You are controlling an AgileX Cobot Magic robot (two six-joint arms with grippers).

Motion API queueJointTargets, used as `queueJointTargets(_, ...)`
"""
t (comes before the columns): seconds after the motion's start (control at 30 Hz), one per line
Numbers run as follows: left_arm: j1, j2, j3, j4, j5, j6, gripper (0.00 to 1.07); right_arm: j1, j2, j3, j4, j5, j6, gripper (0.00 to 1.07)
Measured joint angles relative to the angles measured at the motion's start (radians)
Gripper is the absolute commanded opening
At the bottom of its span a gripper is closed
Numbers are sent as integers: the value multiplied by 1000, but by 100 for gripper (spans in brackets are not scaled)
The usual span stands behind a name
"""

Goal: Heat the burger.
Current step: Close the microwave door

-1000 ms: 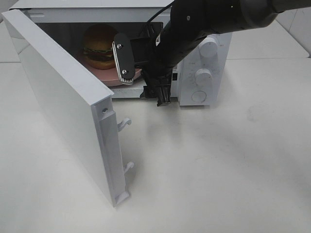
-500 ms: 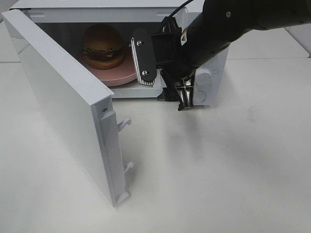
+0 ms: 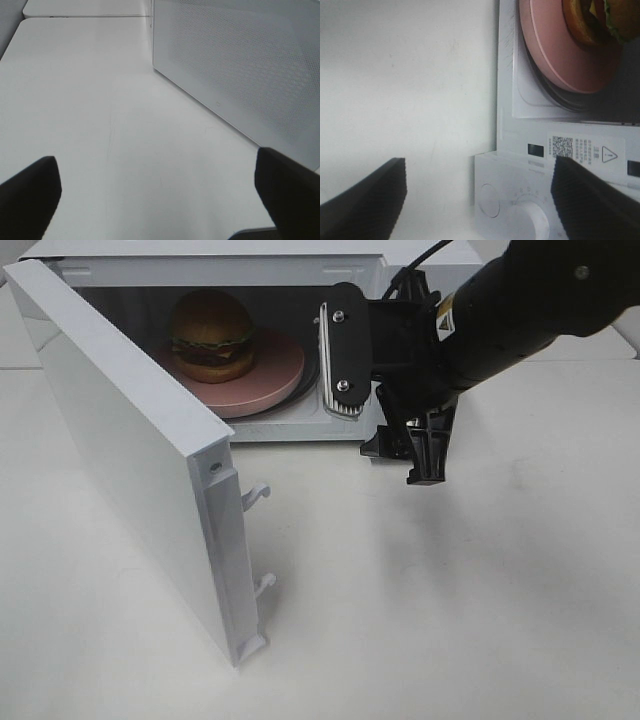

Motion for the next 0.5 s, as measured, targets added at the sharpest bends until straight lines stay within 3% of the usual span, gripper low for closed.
queueJointTargets(0.23, 0, 0, 0, 0, 0, 0, 98, 0, -78, 64, -1, 30, 146, 76)
queueJointTargets(0.5, 0, 0, 0, 0, 0, 0, 98, 0, -171, 115, -9, 210, 519, 76)
